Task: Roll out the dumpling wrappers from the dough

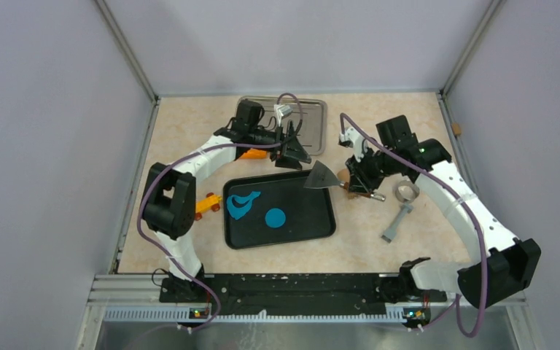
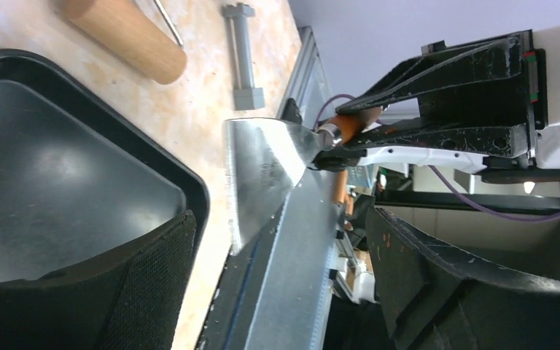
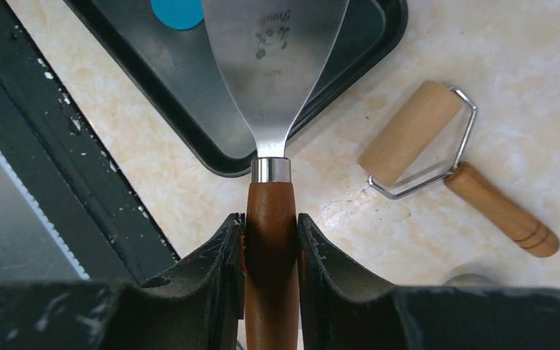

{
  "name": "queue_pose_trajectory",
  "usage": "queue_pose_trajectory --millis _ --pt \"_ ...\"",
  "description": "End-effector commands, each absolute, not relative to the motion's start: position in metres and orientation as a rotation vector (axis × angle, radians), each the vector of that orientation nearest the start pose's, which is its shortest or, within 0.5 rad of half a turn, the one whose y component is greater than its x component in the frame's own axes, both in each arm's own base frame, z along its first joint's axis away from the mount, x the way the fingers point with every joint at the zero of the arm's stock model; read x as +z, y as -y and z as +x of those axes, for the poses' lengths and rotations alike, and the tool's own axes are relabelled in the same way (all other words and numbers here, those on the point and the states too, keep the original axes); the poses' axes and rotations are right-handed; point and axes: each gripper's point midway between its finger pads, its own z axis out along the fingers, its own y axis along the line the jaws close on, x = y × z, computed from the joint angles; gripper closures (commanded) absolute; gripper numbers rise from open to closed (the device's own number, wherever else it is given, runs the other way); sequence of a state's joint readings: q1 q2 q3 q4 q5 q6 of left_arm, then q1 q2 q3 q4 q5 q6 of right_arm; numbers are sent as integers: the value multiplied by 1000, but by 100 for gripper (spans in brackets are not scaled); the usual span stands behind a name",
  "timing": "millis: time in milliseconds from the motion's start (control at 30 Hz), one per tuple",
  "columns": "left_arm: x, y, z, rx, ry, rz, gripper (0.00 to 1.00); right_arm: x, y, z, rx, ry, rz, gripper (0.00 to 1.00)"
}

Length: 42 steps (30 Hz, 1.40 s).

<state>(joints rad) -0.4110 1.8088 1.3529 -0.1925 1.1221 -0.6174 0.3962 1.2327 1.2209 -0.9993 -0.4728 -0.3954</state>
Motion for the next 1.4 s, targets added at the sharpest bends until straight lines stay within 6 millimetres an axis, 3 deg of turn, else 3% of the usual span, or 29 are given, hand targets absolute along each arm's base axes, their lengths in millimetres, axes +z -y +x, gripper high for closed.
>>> queue_pose_trajectory --millis 0,200,367,467,567,767,900,933,1000,1133,1200,1367 --pt "226 337 294 -1926 -2271 540 12 217 -170 245 527 -2154 -1212 100" --pt "191 353 279 -1932 -2379 569 18 215 -175 254 532 -2163 -1184 100" --pt "184 351 282 -1877 -2367 572 19 196 -167 253 481 -2210 -1219 100" --pt "178 344 288 -1786 -2386 550 19 180 -163 244 490 -2235 -1256 100" --pt "157 332 289 -1637 -2438 555 18 165 -160 239 488 -2255 -1280 100" --pt "136 315 273 -1563 -2508 562 19 126 -152 238 447 -2272 -1339 100" --pt "131 309 267 -1515 -2512 581 18 121 -147 245 396 -2271 -1328 100" --pt "131 307 267 -1497 -2509 588 18 124 -146 246 390 -2268 -1324 96" --pt "132 304 267 -1460 -2503 604 17 126 -140 243 384 -2270 -1326 76" --pt "133 300 267 -1418 -2495 633 17 118 -115 235 368 -2284 -1337 48" --pt "137 298 268 -1397 -2480 661 17 112 -98 233 370 -2312 -1346 41" --pt "147 292 274 -1347 -2438 708 16 82 -78 225 330 -2333 -1504 38"
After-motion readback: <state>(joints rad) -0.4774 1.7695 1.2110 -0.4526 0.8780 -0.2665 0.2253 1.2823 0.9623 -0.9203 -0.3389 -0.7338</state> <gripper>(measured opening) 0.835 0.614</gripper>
